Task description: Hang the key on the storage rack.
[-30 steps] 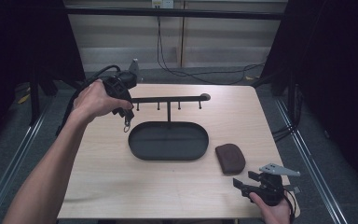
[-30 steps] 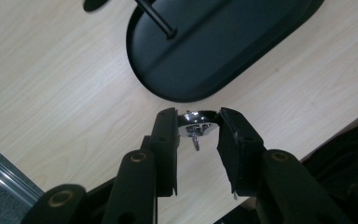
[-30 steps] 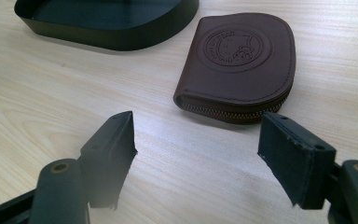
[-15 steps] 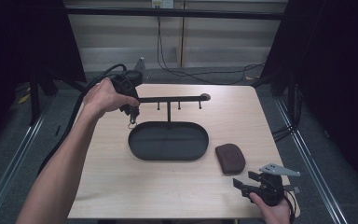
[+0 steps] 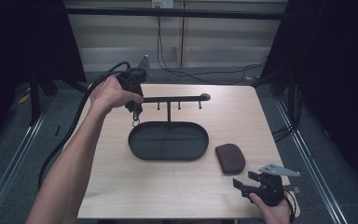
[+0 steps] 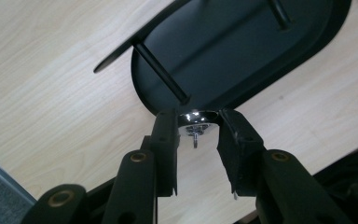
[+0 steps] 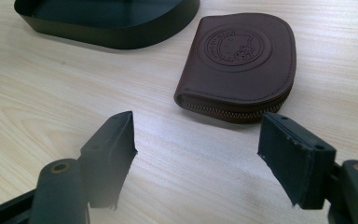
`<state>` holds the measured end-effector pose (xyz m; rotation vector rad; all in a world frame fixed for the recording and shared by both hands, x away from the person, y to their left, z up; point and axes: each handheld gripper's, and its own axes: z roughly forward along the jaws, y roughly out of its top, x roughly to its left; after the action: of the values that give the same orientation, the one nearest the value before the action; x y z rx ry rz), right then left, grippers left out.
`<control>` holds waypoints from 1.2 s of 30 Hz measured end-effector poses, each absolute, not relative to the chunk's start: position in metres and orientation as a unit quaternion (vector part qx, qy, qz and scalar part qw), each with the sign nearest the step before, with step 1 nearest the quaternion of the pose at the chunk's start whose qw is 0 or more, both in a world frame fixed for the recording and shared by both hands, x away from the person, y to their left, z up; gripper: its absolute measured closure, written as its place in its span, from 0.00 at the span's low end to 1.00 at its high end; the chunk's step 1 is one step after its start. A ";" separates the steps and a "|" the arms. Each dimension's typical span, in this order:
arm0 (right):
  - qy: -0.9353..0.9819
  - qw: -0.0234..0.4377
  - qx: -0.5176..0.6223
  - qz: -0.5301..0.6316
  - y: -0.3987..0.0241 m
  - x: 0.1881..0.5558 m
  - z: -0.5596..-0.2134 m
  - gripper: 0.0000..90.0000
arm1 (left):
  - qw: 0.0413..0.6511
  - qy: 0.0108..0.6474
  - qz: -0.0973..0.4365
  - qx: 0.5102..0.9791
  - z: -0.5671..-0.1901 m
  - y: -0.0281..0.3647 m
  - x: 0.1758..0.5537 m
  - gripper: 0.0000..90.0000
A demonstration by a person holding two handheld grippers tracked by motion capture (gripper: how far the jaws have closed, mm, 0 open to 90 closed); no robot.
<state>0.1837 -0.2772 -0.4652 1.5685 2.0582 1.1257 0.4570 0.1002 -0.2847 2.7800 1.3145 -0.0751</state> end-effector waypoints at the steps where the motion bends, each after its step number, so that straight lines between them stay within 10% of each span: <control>1: 0.719 0.158 0.550 0.394 -0.277 0.184 -0.465 0.30 | 0.032 0.429 -0.025 0.902 -0.286 0.100 0.458 0.76; 28: 0.723 0.157 0.544 0.395 -0.277 0.184 -0.466 0.30 | 0.050 0.458 -0.012 0.888 -0.297 0.100 0.466 0.75; 36: 0.723 0.156 0.545 0.394 -0.276 0.183 -0.465 0.30 | 0.068 0.448 -0.014 0.891 -0.297 0.104 0.460 0.58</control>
<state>0.1835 -0.2765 -0.4653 1.5605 2.0702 1.1289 0.4601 0.1040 -0.2971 2.6856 1.3501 -0.0417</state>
